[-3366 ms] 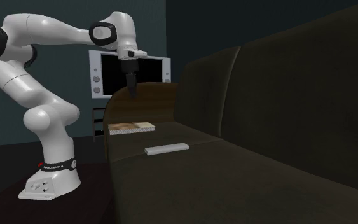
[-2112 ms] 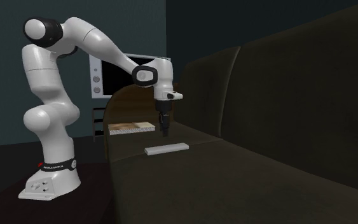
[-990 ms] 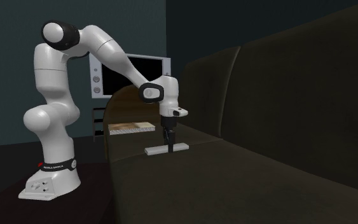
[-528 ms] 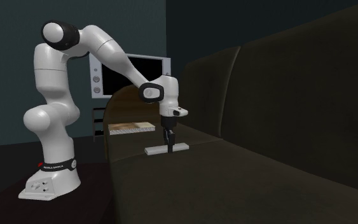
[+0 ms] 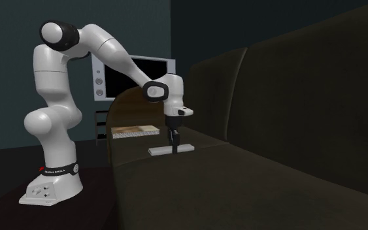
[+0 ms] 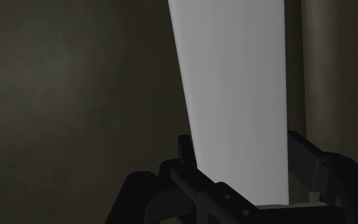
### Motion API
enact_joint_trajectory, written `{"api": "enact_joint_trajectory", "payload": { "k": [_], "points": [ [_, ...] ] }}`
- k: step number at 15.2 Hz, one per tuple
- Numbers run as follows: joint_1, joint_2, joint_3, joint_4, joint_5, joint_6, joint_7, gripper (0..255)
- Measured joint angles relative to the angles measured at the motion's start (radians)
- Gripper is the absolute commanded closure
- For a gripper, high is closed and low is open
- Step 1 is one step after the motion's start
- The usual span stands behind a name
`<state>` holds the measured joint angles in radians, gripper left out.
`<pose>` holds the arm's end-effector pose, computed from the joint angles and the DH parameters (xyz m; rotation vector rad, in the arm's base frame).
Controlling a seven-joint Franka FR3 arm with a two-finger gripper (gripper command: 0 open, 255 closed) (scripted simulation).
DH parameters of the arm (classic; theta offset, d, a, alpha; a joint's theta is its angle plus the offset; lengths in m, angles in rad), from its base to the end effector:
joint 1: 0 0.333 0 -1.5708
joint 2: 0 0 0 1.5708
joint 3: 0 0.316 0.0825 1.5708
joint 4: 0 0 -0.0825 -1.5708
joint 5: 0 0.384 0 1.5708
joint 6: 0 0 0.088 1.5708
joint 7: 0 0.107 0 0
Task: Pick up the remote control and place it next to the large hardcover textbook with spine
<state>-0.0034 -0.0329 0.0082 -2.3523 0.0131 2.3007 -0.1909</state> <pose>0.4955 0.0027 0.3420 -3.1167 -0.2921 0.0278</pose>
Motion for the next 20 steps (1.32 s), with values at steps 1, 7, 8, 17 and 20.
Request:
{"api": "enact_joint_trajectory", "payload": {
  "k": [1, 7, 8, 17, 20],
  "points": [
    [0.0, -0.007, -0.001, 0.006, 0.0, -0.013, -0.001, 255],
    [-0.001, -0.054, -0.001, 0.042, -0.001, -0.096, -0.001, 255],
    [-0.001, -0.064, -0.001, 0.047, -0.001, -0.111, 0.0, 255],
    [0.0, -0.113, 0.0, 0.114, -0.001, -0.227, 0.002, 255],
    [0.018, -0.166, 0.022, 0.061, 0.006, -0.227, 0.038, 255]
  ]
}}
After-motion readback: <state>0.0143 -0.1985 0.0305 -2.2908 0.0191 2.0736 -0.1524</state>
